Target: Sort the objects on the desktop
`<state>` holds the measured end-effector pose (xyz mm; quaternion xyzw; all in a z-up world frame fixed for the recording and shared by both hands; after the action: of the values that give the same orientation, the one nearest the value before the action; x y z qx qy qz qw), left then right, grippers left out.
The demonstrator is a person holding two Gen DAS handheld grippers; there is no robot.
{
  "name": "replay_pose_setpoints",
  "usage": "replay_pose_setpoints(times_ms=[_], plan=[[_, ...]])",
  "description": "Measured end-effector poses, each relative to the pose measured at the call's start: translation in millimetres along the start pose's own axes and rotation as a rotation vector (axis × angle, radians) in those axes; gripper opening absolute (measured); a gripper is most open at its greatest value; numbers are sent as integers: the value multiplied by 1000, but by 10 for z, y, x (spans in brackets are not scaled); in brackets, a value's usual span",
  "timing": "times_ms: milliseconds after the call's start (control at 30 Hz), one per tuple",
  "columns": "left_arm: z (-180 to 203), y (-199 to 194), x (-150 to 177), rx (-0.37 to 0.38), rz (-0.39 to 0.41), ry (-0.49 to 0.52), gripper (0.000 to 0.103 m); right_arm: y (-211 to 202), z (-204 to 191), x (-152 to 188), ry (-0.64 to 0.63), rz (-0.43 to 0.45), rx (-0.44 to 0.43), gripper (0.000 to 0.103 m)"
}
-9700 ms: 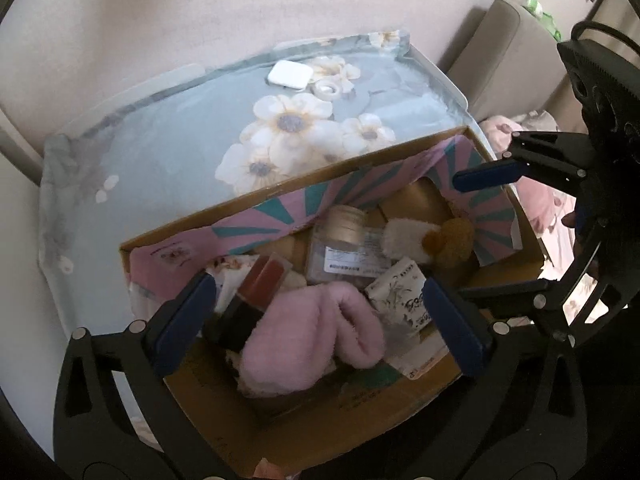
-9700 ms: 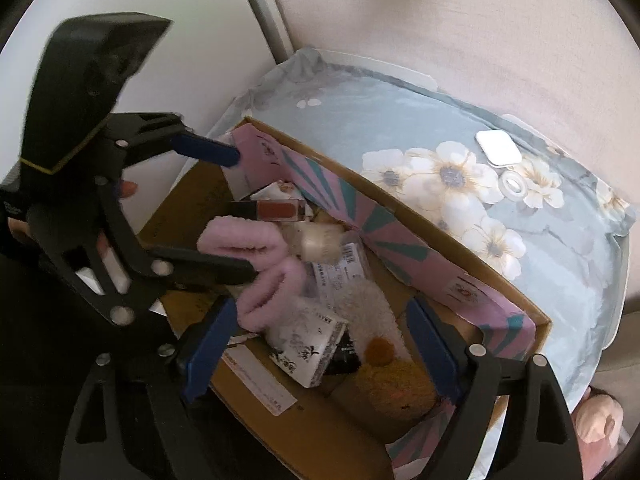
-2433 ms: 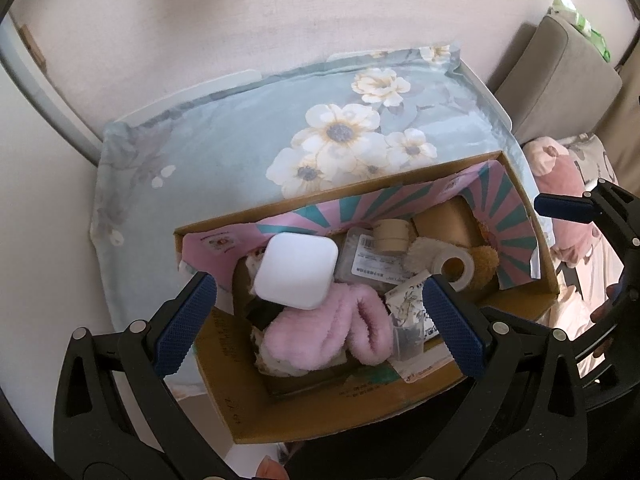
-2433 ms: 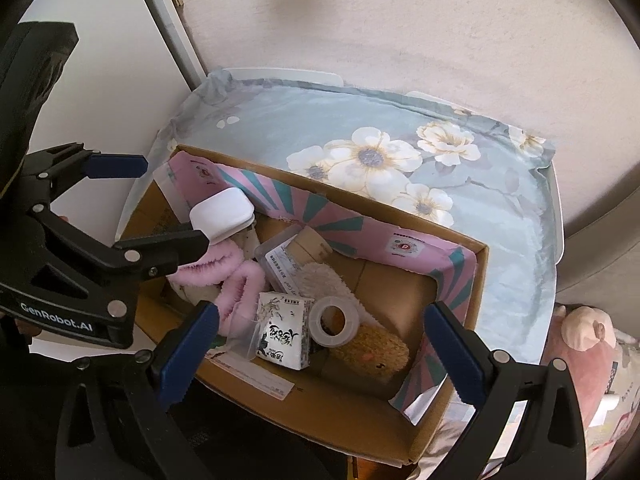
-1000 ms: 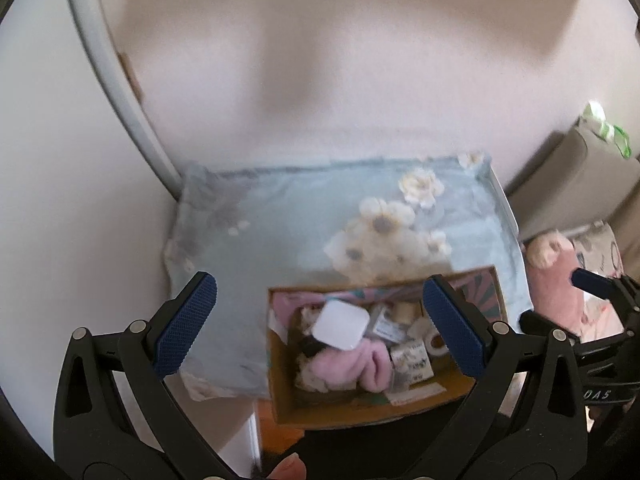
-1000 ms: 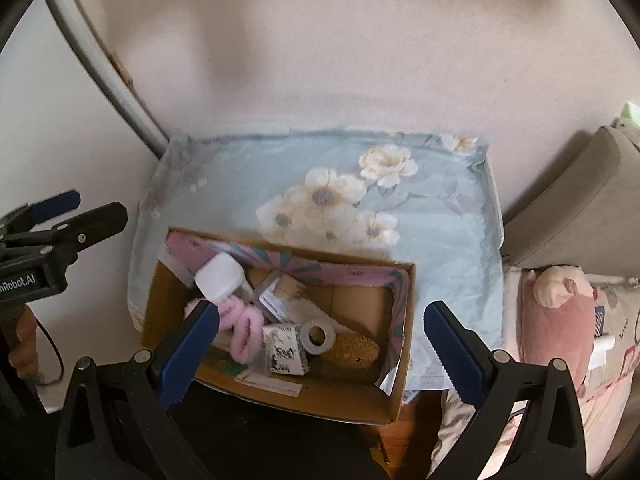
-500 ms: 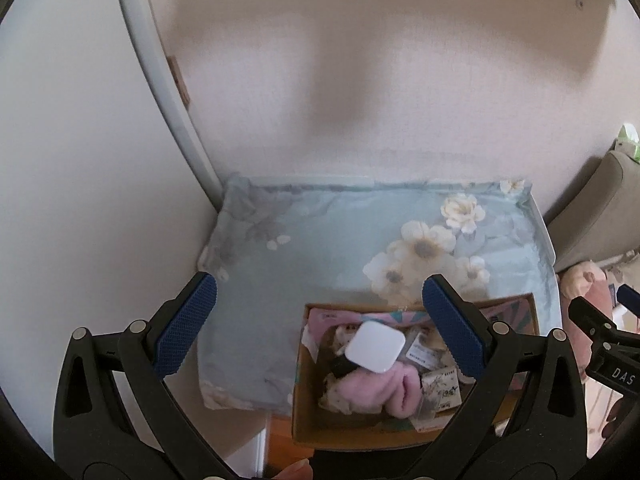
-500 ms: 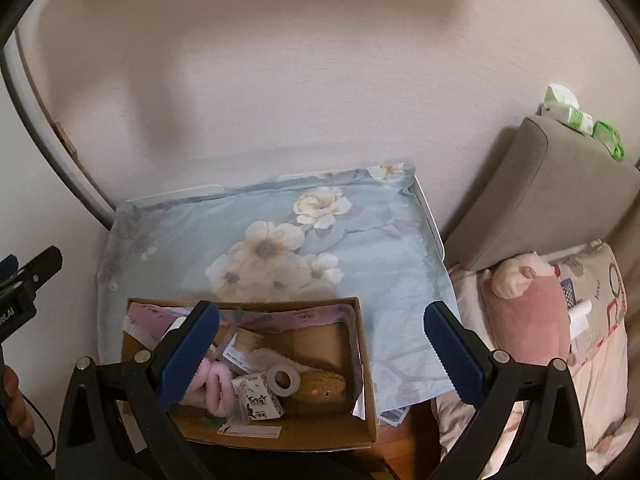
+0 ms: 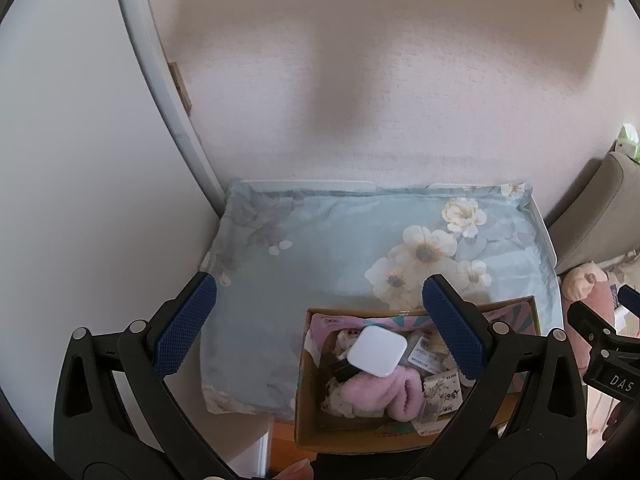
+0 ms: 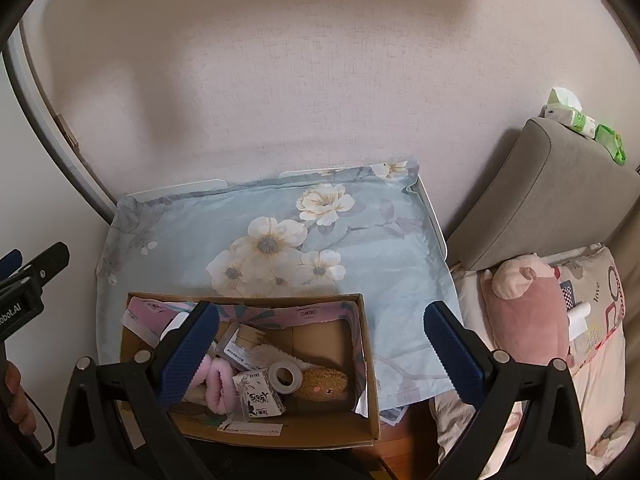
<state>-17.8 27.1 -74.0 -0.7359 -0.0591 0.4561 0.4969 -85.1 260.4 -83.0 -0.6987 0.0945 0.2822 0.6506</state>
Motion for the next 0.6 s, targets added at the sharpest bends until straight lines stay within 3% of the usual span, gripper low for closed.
replay_pose_setpoints(times_ms=[600], plan=[[27, 0, 48, 8, -17, 0, 103, 2, -42, -8, -10, -3, -1, 102]])
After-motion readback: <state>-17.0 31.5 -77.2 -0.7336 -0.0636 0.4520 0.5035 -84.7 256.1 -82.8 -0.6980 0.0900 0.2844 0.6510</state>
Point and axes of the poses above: each gripper's, at about its wrist camera, not at the fingertips, and y roughly the way its jaws point, z to its right, x to its underside, the point moved 7 cm from there along y, roughly the way its jaws point, and after that the axes turned 2 degrees about -y, right-handed, at the moved point
